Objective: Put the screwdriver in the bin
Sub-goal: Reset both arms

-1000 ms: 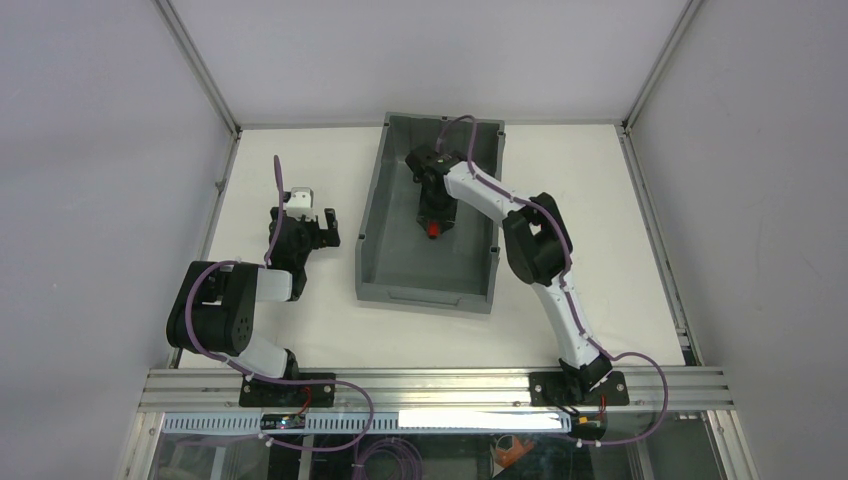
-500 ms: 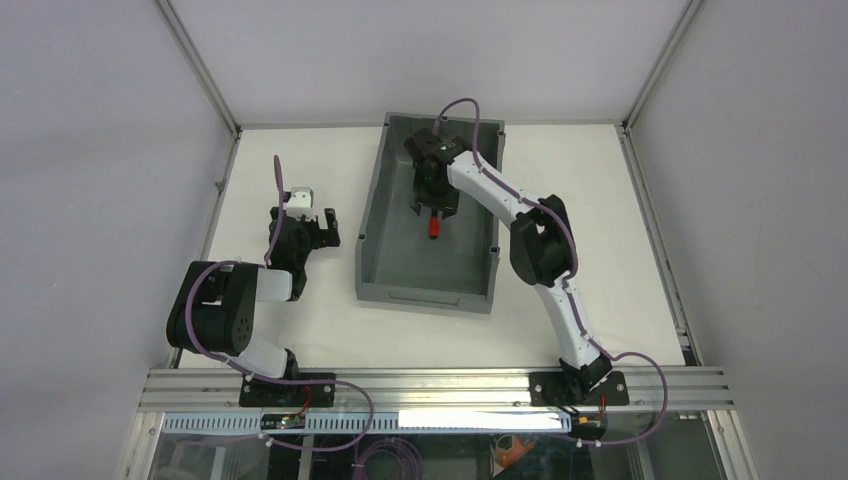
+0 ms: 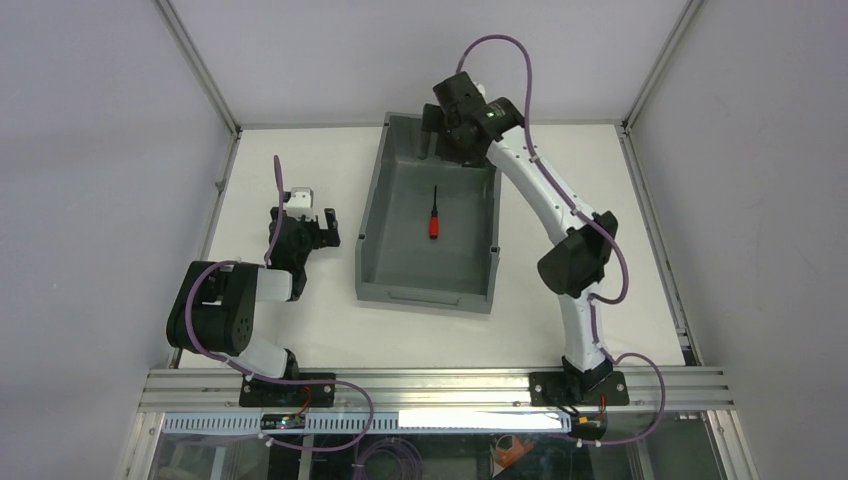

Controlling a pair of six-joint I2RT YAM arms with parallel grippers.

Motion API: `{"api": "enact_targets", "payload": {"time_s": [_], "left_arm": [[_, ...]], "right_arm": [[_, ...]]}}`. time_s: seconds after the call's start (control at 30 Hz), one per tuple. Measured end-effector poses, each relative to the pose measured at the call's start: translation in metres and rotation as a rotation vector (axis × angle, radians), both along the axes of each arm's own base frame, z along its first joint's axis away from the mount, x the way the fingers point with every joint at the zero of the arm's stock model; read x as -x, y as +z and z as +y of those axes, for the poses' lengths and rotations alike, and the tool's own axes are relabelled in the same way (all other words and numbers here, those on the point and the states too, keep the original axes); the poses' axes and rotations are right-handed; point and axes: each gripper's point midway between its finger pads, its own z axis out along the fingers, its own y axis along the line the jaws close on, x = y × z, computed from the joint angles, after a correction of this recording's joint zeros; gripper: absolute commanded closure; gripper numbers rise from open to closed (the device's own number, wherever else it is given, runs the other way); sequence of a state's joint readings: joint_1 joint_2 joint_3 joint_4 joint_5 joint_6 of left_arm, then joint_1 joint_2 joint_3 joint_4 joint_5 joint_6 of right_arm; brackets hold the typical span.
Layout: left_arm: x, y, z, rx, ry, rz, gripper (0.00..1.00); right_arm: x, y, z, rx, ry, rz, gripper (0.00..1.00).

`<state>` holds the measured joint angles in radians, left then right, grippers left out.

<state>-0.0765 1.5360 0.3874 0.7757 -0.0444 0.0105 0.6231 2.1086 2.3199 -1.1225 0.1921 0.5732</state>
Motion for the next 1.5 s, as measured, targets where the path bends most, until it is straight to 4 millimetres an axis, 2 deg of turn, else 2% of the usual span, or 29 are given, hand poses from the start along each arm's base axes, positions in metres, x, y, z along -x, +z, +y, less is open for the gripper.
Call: {"api": "enact_targets", "payload": {"time_s": [0.2,0.33,0.6,0.77,0.9,1.13,1.4,1.5], "left_arm": [[0.0,0.0,0.0,0.0,0.0,0.0,0.01],[0.0,0.0,0.0,0.0,0.0,0.0,0.01],[0.0,0.0,0.0,0.0,0.0,0.0,0.01],[0.0,0.0,0.0,0.0,0.0,0.0,0.01],[0.0,0.0,0.0,0.0,0.0,0.0,0.01],[0.0,0.0,0.0,0.0,0.0,0.0,0.01],[0.0,0.0,0.0,0.0,0.0,0.0,0.01],[0.0,0.0,0.0,0.0,0.0,0.0,0.01]], "right_arm": [[-0.011,0.037,-0.039,-0.004,-0.039,-0.078,0.01],[-0.016,0.052,-0.075,0.007,-0.088,-0.117,0.01],[-0.012,0.07,-0.149,0.038,-0.195,-0.187,0.01],[-0.008,0.071,-0.192,0.08,-0.262,-0.239,0.01],[-0.001,0.06,-0.217,0.124,-0.297,-0.272,0.01],[0.004,0.032,-0.241,0.184,-0.318,-0.295,0.01],[0.01,-0.017,-0.266,0.265,-0.345,-0.286,0.01],[0.018,-0.049,-0.274,0.3,-0.356,-0.28,0.01]]}}
